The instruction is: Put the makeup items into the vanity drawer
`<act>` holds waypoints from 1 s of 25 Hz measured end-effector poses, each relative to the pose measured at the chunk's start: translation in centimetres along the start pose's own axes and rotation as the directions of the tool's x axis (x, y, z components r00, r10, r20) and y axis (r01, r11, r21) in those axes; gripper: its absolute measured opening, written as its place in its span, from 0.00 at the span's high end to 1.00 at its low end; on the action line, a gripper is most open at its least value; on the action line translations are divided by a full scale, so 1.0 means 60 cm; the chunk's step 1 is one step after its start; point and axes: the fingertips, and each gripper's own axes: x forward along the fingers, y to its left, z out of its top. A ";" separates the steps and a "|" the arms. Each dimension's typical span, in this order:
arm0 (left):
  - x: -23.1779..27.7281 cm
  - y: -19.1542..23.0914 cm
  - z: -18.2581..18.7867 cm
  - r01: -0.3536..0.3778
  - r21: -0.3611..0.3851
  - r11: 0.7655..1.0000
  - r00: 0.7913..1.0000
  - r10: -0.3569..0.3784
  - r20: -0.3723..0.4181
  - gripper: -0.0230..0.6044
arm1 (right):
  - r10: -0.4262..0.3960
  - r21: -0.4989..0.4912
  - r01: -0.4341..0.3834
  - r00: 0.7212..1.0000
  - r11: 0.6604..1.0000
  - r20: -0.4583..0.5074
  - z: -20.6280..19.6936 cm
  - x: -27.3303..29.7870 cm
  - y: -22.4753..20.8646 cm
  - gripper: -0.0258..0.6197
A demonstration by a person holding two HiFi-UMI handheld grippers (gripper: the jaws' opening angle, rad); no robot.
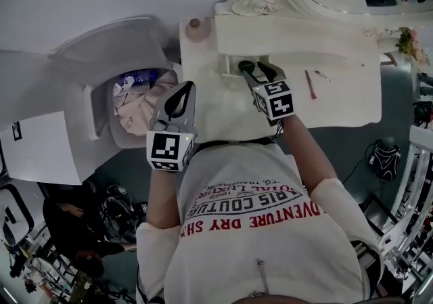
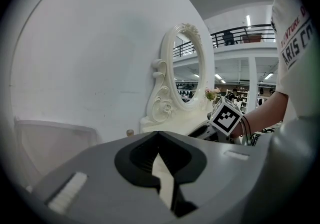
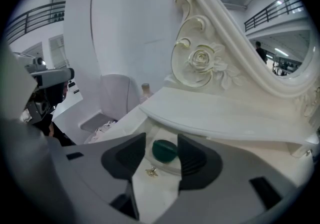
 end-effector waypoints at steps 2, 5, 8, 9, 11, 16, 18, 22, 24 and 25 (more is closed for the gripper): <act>0.005 -0.004 -0.001 0.014 0.005 1.000 1.000 -0.014 -0.001 0.95 | -0.024 0.014 0.024 1.000 1.000 0.016 -0.001 -0.010 -0.008 0.68; 0.017 -0.015 0.004 0.033 0.012 0.999 0.999 -0.033 0.000 0.95 | -0.039 0.022 0.039 0.999 0.999 0.013 -0.014 -0.029 -0.025 0.68; 0.034 -0.036 0.014 0.046 0.020 0.999 0.999 -0.046 0.004 0.95 | -0.061 0.033 0.060 0.998 0.998 0.020 -0.027 -0.055 -0.053 0.68; 0.041 -0.047 0.017 0.051 0.022 0.998 0.999 -0.051 0.003 0.95 | -0.067 0.041 0.066 0.997 0.997 0.023 -0.033 -0.064 -0.064 0.68; 0.057 -0.074 0.022 0.065 0.027 0.998 0.998 -0.065 -0.001 0.95 | -0.076 0.057 0.075 0.997 0.996 0.024 -0.047 -0.083 -0.089 0.68; 0.110 -0.153 0.029 0.100 0.033 0.994 0.995 -0.100 -0.015 0.95 | -0.090 0.066 0.090 0.996 0.994 0.002 -0.097 -0.129 -0.162 0.68; 0.130 -0.186 0.030 0.111 0.034 0.993 0.994 -0.111 -0.022 0.95 | -0.096 0.080 0.097 0.995 0.992 -0.013 -0.123 -0.147 -0.193 0.68; 0.167 -0.242 0.034 0.108 0.028 0.994 0.994 -0.107 -0.033 0.95 | -0.102 0.097 0.107 0.993 0.990 -0.055 -0.176 -0.173 -0.253 0.68; 0.181 -0.265 0.032 0.100 0.024 0.995 0.994 -0.099 -0.041 0.95 | -0.094 0.102 0.102 0.992 0.990 -0.079 -0.204 -0.177 -0.275 0.68; 0.187 -0.276 0.029 0.095 0.021 0.995 0.995 -0.094 -0.045 0.95 | -0.088 0.103 0.097 0.992 0.990 -0.091 -0.218 -0.178 -0.284 0.68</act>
